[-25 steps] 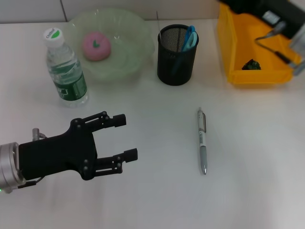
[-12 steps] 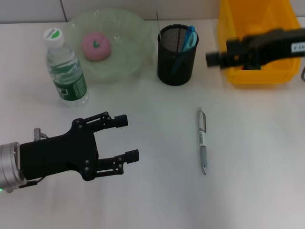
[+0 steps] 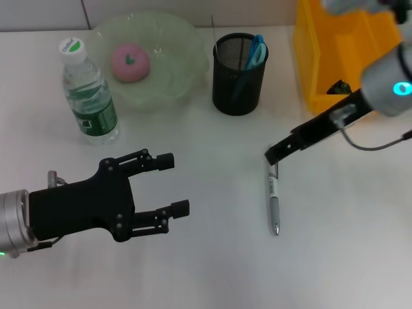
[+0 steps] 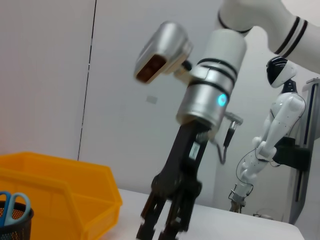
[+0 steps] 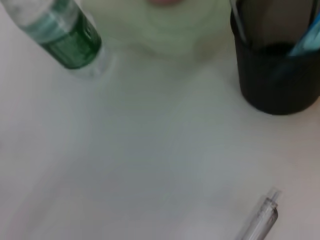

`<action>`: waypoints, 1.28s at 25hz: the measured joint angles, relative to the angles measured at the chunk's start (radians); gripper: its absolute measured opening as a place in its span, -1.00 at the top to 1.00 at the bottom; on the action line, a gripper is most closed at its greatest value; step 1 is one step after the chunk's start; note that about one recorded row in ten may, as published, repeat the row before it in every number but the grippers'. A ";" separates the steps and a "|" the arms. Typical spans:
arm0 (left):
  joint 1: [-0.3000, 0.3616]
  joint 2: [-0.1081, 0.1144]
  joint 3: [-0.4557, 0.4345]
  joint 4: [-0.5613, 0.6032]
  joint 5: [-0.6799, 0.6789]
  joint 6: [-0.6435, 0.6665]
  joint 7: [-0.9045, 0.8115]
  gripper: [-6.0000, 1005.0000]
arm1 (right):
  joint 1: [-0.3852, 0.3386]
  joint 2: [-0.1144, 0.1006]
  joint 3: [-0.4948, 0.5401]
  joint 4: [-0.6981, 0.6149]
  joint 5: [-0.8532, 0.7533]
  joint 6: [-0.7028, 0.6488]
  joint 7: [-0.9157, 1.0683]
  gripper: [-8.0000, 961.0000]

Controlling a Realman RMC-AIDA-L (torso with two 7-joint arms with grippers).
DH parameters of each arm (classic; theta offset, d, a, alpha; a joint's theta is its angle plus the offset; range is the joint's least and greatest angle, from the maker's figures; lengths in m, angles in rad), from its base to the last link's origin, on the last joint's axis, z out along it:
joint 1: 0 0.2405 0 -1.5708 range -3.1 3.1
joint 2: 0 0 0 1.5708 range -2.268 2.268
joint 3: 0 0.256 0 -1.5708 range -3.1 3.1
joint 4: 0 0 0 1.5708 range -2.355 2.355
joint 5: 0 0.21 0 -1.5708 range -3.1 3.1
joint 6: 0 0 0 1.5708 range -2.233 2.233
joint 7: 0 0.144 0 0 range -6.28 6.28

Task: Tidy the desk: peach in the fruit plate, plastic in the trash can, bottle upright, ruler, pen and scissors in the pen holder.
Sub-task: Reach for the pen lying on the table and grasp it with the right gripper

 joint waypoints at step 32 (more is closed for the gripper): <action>-0.002 -0.002 0.008 -0.008 0.000 -0.003 0.007 -0.60 | 0.178 0.007 -0.165 0.379 -0.098 0.256 0.070 -0.70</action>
